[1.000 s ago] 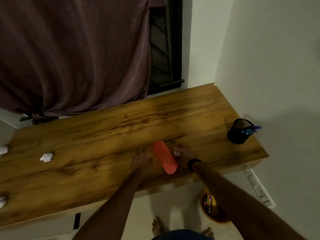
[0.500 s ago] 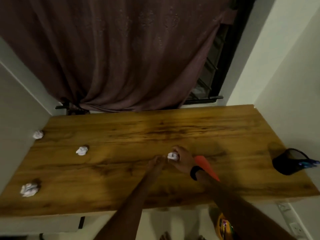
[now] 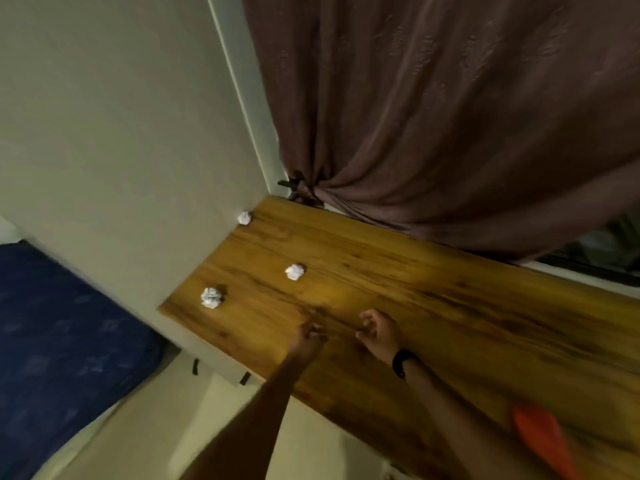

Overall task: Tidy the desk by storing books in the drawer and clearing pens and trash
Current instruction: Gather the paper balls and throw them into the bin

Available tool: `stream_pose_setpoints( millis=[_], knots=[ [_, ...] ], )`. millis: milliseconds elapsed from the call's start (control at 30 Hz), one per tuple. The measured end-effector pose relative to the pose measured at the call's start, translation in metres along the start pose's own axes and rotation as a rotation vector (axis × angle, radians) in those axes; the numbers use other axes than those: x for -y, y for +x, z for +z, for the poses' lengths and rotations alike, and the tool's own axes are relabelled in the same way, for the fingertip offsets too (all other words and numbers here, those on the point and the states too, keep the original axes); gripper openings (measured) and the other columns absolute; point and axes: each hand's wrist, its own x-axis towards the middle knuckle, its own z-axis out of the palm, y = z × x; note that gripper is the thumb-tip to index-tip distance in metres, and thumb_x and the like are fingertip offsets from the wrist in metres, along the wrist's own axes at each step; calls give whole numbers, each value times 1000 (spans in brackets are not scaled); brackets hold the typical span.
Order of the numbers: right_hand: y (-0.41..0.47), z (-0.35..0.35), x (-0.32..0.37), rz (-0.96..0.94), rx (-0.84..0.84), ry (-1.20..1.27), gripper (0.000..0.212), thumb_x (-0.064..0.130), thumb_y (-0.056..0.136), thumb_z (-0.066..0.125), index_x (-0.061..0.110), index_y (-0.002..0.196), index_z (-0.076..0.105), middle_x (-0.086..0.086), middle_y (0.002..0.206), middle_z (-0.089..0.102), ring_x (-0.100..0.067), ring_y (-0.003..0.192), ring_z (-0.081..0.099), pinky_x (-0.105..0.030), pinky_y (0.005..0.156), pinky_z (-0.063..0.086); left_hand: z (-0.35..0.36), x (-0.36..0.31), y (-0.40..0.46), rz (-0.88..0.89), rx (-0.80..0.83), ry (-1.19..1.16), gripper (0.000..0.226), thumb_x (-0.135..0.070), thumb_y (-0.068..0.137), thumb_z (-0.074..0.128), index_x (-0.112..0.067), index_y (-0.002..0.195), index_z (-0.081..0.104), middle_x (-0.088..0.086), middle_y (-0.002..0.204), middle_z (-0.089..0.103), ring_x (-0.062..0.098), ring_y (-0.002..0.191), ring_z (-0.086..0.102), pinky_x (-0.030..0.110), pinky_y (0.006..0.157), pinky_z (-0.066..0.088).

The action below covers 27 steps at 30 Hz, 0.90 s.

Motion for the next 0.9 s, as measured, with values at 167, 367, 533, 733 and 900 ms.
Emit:
stream_pose_setpoints(
  millis=[167, 367, 533, 733, 900],
  knots=[
    [43, 42, 47, -77, 135, -24, 43, 30, 85, 67, 20, 123, 50, -3, 123, 55, -22, 111, 55, -38, 90, 50, -71, -12, -11, -38, -169, 37, 24, 4, 90, 37, -2, 97, 59, 10, 90, 61, 19, 75, 60, 13, 57, 49],
    [95, 66, 112, -202, 145, -227, 68, 27, 87, 65, 26, 146, 29, -5, 157, 26, -26, 146, 21, -38, 113, 31, -140, 8, 7, -182, -363, 213, 22, -19, 82, 54, -27, 102, 55, 2, 90, 65, 20, 77, 65, 38, 70, 60],
    [150, 95, 151, -172, 147, -260, 73, 18, 89, 64, 29, 150, 25, -5, 161, 13, -25, 149, 13, -39, 114, 28, -187, 31, 37, -168, -435, 395, 55, -43, 89, 56, -22, 133, 32, 5, 107, 66, 22, 84, 66, 37, 67, 58],
    [179, 150, 168, 16, 182, -278, 56, 9, 93, 59, 20, 144, 39, -9, 157, 26, -28, 145, 26, -42, 115, 33, -260, 61, 79, -229, -330, 458, 103, -69, 68, 67, -16, 143, 20, 11, 135, 50, 29, 111, 59, 39, 79, 55],
    [190, 182, 183, 85, 145, -164, 24, 5, 92, 56, 25, 105, 55, -2, 114, 53, -26, 111, 56, -40, 91, 46, -290, 85, 122, -49, -154, 586, 93, -65, 76, 62, -32, 148, 14, 0, 132, 55, 17, 98, 62, 26, 69, 51]
  ],
)
